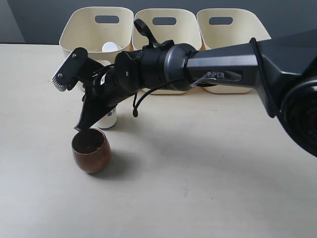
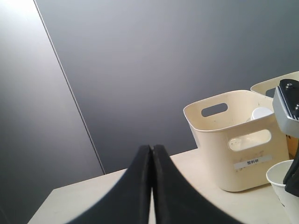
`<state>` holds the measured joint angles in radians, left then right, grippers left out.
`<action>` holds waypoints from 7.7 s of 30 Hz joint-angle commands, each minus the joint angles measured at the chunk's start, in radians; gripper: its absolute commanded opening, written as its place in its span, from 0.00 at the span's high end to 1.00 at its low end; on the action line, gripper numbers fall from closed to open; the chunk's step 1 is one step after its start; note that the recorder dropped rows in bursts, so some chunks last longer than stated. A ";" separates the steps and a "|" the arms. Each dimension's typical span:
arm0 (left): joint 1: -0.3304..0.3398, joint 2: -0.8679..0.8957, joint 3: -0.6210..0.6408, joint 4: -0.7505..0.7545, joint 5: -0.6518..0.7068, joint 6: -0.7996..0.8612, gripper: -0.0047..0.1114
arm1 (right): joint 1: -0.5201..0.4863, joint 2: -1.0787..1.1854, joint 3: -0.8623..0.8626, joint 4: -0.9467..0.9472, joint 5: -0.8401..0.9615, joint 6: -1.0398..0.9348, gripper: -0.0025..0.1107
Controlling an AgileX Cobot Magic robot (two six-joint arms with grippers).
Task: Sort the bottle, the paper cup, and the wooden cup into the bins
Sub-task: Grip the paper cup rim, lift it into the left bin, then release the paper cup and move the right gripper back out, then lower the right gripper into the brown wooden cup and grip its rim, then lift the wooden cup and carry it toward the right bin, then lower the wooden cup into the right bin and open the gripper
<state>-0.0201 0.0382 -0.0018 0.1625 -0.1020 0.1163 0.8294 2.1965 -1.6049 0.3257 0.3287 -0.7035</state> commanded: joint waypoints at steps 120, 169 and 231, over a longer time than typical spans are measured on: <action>-0.001 -0.002 0.002 0.000 -0.005 -0.002 0.96 | 0.100 -0.266 0.036 0.022 0.601 -0.202 0.63; -0.001 -0.002 0.002 0.000 -0.005 -0.002 0.96 | 0.100 -0.080 0.036 -0.036 0.390 -0.267 0.98; -0.001 -0.002 0.002 0.000 -0.005 -0.002 0.96 | -0.545 -0.294 0.306 -0.578 -0.232 0.592 0.98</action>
<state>-0.0201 0.0382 -0.0018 0.1625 -0.1020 0.1163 0.2946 1.8887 -1.2984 -0.2518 0.1429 -0.1228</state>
